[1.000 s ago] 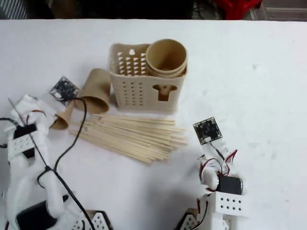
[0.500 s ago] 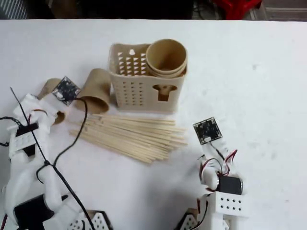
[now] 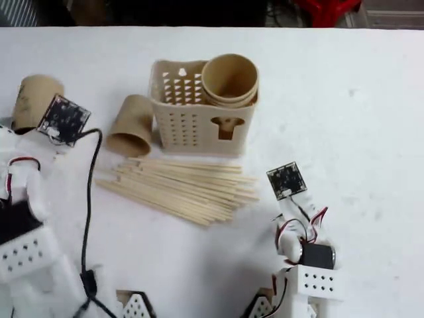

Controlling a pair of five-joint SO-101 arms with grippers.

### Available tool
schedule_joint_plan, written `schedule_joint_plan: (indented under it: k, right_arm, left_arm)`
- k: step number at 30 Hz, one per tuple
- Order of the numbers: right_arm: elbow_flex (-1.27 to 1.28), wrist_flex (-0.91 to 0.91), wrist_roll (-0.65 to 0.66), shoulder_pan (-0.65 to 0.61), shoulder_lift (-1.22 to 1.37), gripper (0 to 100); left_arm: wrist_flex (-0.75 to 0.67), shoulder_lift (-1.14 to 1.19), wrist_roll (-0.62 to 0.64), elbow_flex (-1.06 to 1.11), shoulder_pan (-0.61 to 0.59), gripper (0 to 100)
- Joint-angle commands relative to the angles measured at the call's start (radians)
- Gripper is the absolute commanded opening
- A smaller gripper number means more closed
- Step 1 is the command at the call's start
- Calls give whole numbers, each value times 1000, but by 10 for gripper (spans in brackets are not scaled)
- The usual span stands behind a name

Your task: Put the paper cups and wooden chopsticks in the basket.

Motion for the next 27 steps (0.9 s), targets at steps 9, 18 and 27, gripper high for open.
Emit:
schedule_joint_plan:
  k: [9,18,27]
  right_arm:
    - [-3,-19,2,-10,-8,21]
    - [-3,-19,2,-8,-8,21]
    - [-3,-19,2,-8,-8,21]
  left_arm:
    - [776,414,615,-1125,588,20]
    - [942,998,821,-1841,929,20]
    - [971,1225,924,-1887,920,20]
